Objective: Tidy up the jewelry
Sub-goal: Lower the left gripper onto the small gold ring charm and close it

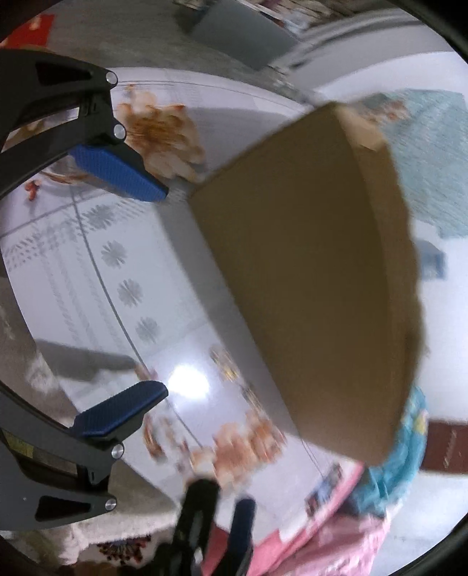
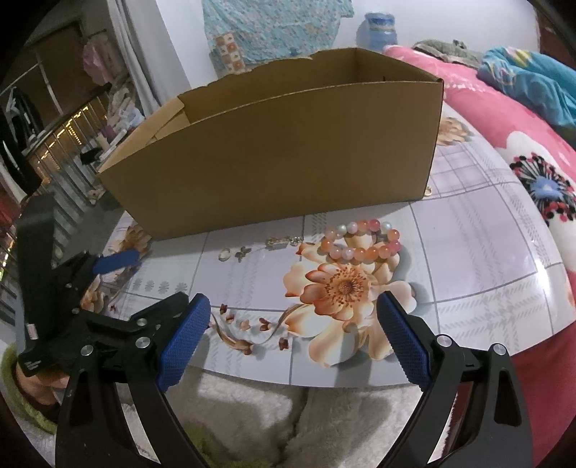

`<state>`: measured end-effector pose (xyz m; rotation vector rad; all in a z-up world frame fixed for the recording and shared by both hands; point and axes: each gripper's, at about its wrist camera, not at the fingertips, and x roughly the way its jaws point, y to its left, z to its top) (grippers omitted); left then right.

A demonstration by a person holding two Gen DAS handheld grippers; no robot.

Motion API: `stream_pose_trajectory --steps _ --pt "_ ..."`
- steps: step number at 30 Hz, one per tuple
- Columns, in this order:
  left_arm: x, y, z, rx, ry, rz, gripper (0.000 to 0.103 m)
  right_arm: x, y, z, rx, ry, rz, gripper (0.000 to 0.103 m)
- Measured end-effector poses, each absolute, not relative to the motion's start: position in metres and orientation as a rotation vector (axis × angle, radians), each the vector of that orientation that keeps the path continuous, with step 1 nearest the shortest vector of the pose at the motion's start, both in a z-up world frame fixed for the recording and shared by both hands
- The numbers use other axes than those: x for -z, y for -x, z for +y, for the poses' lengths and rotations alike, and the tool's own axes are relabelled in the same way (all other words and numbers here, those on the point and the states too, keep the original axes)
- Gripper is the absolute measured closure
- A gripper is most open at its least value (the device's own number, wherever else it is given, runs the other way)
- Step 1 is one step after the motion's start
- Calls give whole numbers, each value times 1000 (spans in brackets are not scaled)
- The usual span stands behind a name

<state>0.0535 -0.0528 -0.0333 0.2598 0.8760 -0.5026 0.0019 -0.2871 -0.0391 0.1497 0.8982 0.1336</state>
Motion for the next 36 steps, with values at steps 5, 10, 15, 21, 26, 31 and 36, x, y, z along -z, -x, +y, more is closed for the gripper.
stream_pose_trajectory --steps 5,10,15,21,26,31,36 --pt "20 -48 -63 600 -250 800 11 39 2 -291 -153 -152 881 14" --pt "22 -57 -75 649 -264 801 35 37 6 -293 -171 -151 871 14" --pt "31 -68 -91 697 -275 830 56 37 6 -292 -197 -154 868 15" --pt "43 -76 -103 712 -324 868 79 39 3 -288 -227 -154 871 17" --pt "48 -79 -106 706 -364 870 83 38 -1 -287 -239 -157 868 18" --pt "49 -80 -107 711 -373 859 93 36 -4 -286 -236 -157 863 20" --pt "49 -81 -102 699 -354 857 93 33 -2 -286 -240 -153 847 21"
